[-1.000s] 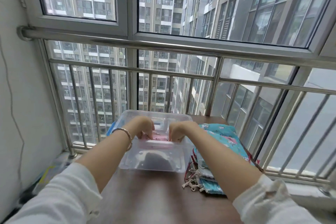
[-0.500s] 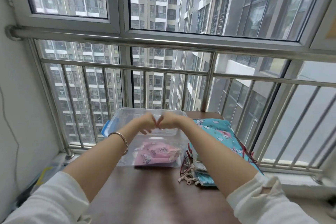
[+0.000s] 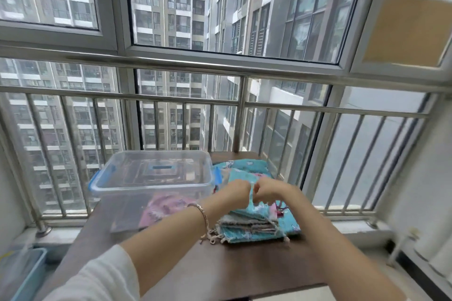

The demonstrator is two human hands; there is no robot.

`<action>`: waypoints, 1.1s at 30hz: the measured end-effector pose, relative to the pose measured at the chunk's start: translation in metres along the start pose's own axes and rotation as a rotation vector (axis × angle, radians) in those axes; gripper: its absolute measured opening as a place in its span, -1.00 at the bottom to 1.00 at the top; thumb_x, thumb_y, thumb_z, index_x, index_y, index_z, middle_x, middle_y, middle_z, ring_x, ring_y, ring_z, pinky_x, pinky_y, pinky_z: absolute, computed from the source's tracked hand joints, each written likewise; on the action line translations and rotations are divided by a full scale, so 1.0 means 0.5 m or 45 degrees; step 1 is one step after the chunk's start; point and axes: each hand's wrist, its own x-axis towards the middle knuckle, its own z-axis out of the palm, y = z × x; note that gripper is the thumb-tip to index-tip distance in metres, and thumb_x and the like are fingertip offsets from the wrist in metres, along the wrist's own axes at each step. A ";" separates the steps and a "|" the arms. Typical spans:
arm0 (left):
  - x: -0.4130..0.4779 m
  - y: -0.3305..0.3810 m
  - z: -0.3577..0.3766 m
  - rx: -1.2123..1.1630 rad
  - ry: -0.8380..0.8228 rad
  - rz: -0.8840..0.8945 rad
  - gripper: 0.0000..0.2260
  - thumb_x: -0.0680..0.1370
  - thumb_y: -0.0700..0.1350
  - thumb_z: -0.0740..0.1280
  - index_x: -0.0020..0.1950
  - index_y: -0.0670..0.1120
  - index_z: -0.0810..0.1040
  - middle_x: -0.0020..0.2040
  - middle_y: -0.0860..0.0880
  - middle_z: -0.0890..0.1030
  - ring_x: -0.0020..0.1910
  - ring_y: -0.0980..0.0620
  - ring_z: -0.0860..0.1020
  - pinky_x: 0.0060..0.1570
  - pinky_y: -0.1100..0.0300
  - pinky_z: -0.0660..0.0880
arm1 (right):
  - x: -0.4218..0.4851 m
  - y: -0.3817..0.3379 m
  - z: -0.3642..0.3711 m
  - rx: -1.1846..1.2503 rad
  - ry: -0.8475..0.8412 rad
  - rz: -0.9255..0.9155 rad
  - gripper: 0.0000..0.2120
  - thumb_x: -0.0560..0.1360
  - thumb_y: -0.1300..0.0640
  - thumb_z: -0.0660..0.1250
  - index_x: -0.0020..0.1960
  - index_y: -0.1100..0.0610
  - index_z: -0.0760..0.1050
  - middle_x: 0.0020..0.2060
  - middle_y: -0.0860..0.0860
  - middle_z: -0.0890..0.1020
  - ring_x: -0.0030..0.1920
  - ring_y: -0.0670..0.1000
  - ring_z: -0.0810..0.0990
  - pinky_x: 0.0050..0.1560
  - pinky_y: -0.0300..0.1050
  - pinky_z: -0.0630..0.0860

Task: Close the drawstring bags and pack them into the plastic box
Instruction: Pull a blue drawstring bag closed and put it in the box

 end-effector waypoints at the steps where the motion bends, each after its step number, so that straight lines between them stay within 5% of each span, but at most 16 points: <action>1: -0.001 0.005 0.023 0.100 -0.038 -0.002 -0.78 0.54 -0.33 0.19 0.15 -0.28 0.50 0.13 -0.24 0.57 0.13 -0.20 0.54 0.10 -0.03 0.47 | -0.005 0.014 0.021 -0.134 -0.055 0.061 -0.74 0.38 0.15 0.46 -0.36 0.12 0.40 -0.45 0.03 0.44 -0.41 0.02 0.42 -0.33 -0.12 0.45; 4: -0.003 0.004 0.067 0.290 -0.024 -0.075 -0.74 0.54 -0.33 0.21 0.21 -0.22 0.49 0.17 -0.17 0.56 0.17 -0.15 0.54 0.04 0.05 0.50 | -0.015 0.036 0.075 -0.361 -0.043 0.139 -0.64 0.35 0.06 0.52 -0.32 0.12 0.33 -0.39 0.01 0.42 -0.34 0.04 0.42 -0.37 -0.13 0.33; 9: 0.000 -0.008 0.065 0.283 0.139 -0.107 -0.84 0.52 -0.25 0.31 0.10 -0.15 0.53 0.06 -0.08 0.62 0.06 -0.08 0.59 0.02 0.12 0.45 | -0.025 0.053 0.069 -0.216 -0.071 0.105 -0.69 0.44 0.14 0.41 0.09 0.28 0.47 -0.03 0.17 0.57 -0.17 0.04 0.45 -0.28 -0.14 0.35; 12: -0.001 -0.010 0.049 0.038 0.313 -0.087 -0.87 0.54 -0.30 0.25 0.08 -0.18 0.47 -0.01 -0.11 0.60 -0.04 -0.09 0.57 -0.09 0.08 0.46 | -0.031 0.055 0.035 -0.086 -0.020 0.100 -0.72 0.48 0.25 0.26 0.18 0.27 0.49 -0.16 0.08 0.52 -0.28 0.00 0.45 -0.34 -0.15 0.42; 17: -0.006 0.005 -0.006 -0.285 0.614 -0.006 -0.81 0.55 -0.41 0.12 0.09 -0.17 0.31 -0.07 -0.15 0.53 -0.17 -0.11 0.53 -0.24 0.04 0.49 | -0.038 0.022 -0.047 -0.002 0.598 0.044 -0.87 0.50 0.26 0.13 -0.09 0.17 0.45 -0.14 0.12 0.58 -0.17 0.09 0.52 -0.23 -0.08 0.39; 23: -0.037 -0.021 -0.089 -0.489 0.788 0.038 -0.89 0.65 -0.19 0.06 0.01 -0.13 0.36 -0.15 -0.09 0.56 -0.23 -0.05 0.58 -0.27 0.06 0.60 | -0.106 -0.066 -0.123 0.144 1.099 -0.192 -0.82 0.58 0.15 0.14 -0.13 0.15 0.46 -0.19 0.05 0.50 -0.23 -0.01 0.48 -0.28 -0.15 0.40; 28: -0.121 -0.092 -0.109 -0.494 0.629 0.062 -0.79 0.67 -0.04 0.08 -0.01 -0.11 0.43 -0.10 -0.05 0.61 -0.31 0.08 0.51 -0.42 0.33 0.39 | -0.132 -0.122 -0.116 0.318 0.903 -0.341 -0.72 0.52 0.19 0.20 -0.37 0.17 0.39 -0.45 0.05 0.42 -0.46 -0.04 0.30 -0.37 -0.18 0.27; 33: -0.219 -0.194 -0.103 -0.611 0.338 0.101 -0.86 0.61 -0.04 0.25 -0.08 -0.08 0.50 -0.11 0.00 0.62 -0.26 -0.01 0.58 -0.27 0.18 0.60 | -0.116 -0.154 -0.064 0.512 0.455 -0.414 -0.71 0.46 0.10 0.21 -0.42 0.07 0.30 -0.47 -0.02 0.29 -0.43 -0.03 0.24 -0.33 -0.16 0.22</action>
